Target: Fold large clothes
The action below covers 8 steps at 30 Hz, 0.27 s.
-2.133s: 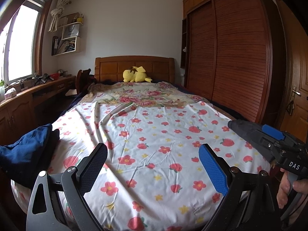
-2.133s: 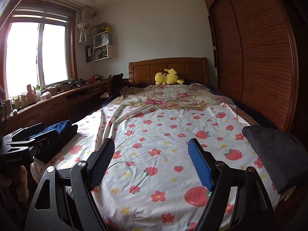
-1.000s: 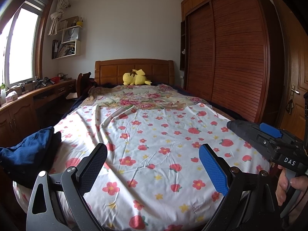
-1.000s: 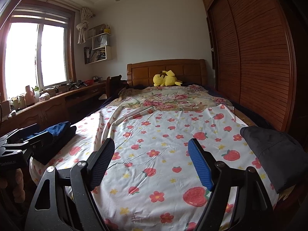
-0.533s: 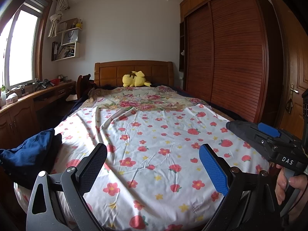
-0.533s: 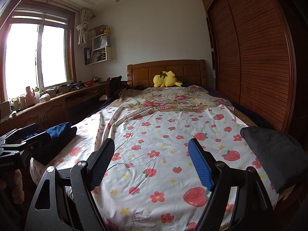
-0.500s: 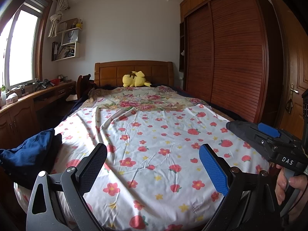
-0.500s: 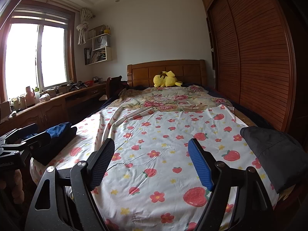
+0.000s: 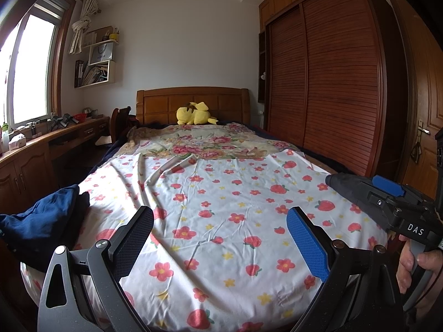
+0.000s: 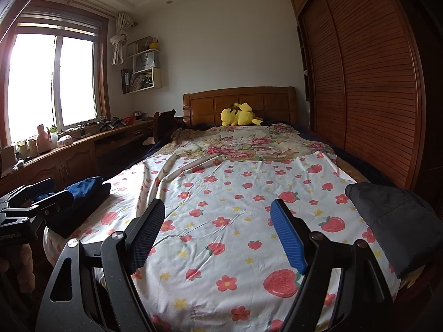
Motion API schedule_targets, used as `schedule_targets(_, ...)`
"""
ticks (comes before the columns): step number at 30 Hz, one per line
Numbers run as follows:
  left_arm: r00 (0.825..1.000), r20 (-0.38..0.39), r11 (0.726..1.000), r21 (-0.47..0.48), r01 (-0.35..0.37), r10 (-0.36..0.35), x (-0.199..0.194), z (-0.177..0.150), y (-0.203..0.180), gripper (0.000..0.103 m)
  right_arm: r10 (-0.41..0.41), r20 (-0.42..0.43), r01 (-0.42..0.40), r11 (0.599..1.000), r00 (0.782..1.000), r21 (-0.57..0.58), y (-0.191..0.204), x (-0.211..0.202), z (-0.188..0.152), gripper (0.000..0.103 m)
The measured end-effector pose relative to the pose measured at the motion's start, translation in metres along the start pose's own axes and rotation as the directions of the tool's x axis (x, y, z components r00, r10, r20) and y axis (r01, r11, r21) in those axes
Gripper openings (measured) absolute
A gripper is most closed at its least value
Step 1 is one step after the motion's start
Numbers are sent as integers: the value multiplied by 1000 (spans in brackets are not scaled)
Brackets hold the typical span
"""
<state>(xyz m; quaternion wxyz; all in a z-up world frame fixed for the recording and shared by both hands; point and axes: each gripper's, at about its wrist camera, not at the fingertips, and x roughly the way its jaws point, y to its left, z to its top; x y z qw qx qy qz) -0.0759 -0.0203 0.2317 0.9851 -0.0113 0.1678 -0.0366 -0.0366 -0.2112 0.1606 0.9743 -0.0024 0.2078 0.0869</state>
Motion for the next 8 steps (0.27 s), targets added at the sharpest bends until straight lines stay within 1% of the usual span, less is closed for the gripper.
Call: schedule_targets(8, 1000, 0, 1000, 1, -2, 2, 0, 0, 0, 97, 1, 1, -1, 1000, 1000, 0, 1, -1, 0, 79)
